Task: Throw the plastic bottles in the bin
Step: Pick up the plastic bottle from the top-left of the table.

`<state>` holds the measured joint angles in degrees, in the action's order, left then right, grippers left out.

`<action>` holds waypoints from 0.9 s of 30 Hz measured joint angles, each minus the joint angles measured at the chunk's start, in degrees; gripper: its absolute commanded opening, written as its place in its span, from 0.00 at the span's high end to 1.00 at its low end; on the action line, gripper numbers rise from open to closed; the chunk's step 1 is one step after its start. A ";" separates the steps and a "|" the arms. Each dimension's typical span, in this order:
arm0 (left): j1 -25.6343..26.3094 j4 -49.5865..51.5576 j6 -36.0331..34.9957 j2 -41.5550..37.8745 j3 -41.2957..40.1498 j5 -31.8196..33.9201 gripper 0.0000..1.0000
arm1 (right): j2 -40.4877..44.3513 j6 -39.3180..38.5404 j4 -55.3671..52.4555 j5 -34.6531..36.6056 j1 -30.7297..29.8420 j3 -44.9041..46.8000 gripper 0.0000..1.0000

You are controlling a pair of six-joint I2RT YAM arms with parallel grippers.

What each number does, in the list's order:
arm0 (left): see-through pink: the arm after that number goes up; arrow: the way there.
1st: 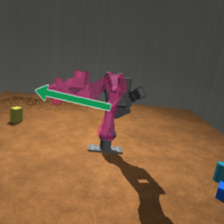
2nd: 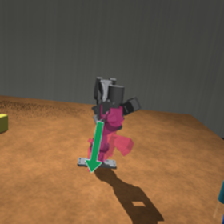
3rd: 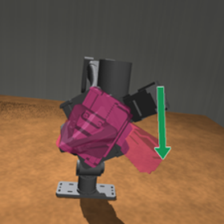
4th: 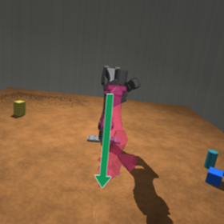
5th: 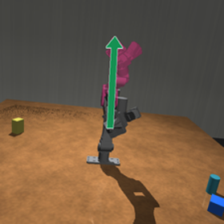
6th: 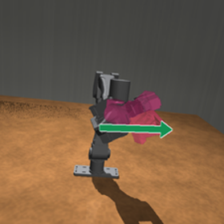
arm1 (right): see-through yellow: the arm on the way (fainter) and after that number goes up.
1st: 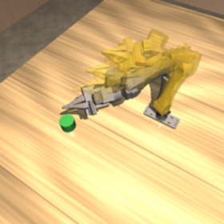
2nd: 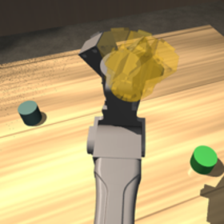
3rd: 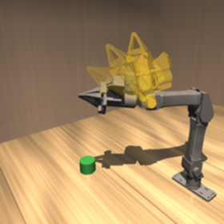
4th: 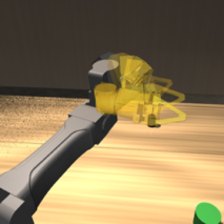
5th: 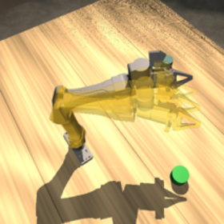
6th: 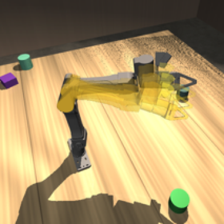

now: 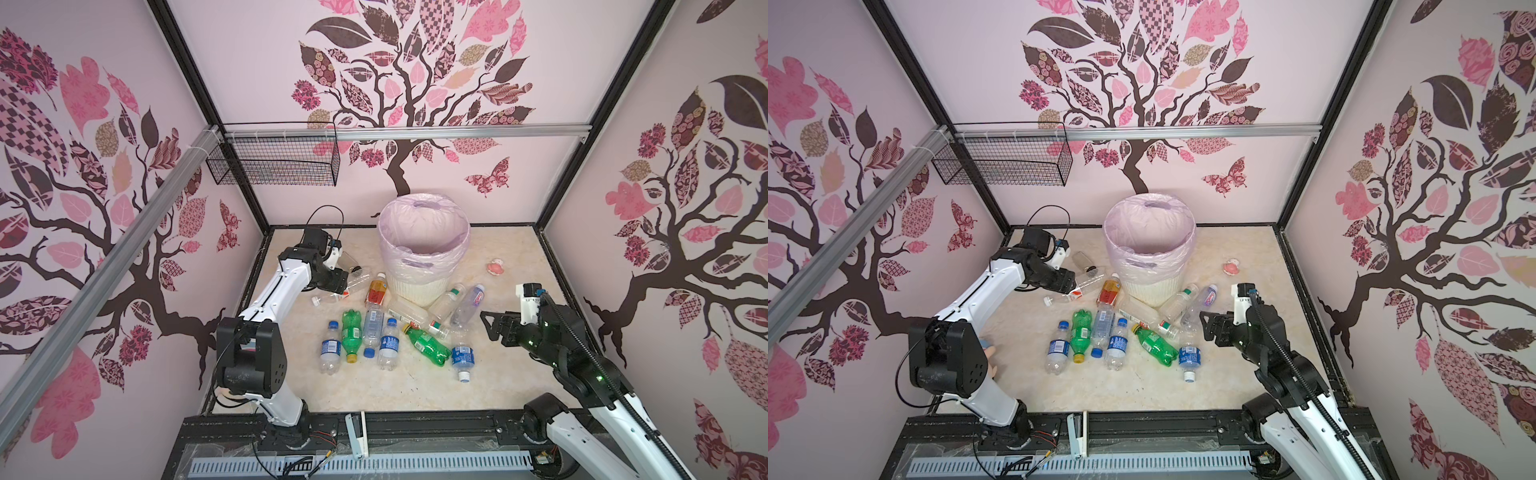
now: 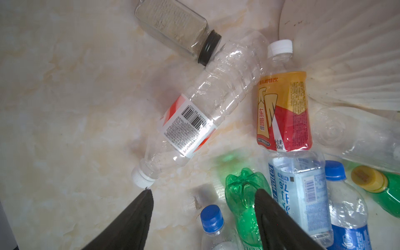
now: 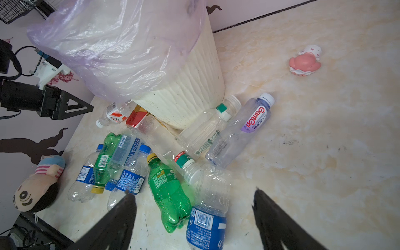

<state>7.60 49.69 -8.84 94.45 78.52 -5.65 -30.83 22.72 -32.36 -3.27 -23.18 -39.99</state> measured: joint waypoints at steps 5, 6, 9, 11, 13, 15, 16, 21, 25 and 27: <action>0.46 -3.08 -0.39 3.23 0.02 0.37 0.21 | 0.48 -0.04 0.00 -0.44 0.00 0.00 0.11; 0.52 -3.74 -0.55 3.85 0.02 0.48 0.21 | 0.61 -0.07 0.00 -0.57 0.00 0.00 0.11; 0.68 -5.79 -1.09 5.20 0.00 1.01 0.20 | 1.07 -0.04 0.00 -0.92 0.00 0.00 0.11; 0.70 -7.28 -1.53 5.99 0.02 1.09 0.19 | 1.16 -0.07 0.00 -1.11 0.00 0.00 0.11; 0.79 -8.33 -1.97 6.88 0.02 1.11 0.18 | 1.16 -0.04 0.00 -1.18 0.00 0.00 0.11; 0.90 -9.27 -2.43 7.87 0.02 1.14 0.17 | 1.16 -0.04 0.00 -1.31 0.00 0.00 0.11; 0.98 -9.77 -2.86 8.50 0.09 1.16 0.17 | 1.16 -0.04 0.00 -1.36 0.00 0.00 0.11; 1.44 -10.84 -4.35 12.31 0.72 1.33 0.17 | 1.16 -0.07 0.00 -1.49 0.00 0.00 0.11; 1.73 -11.30 -4.96 14.69 1.81 1.51 0.16 | 1.03 -0.11 0.00 -1.49 0.00 0.00 0.11; 1.75 -11.28 -5.09 15.17 1.99 1.49 0.17 | 0.85 -0.20 0.00 -1.49 0.00 0.00 0.11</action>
<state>9.34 38.41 -13.93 109.62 80.51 -4.16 -29.98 22.52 -32.36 -4.75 -23.18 -39.99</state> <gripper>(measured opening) 0.834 0.894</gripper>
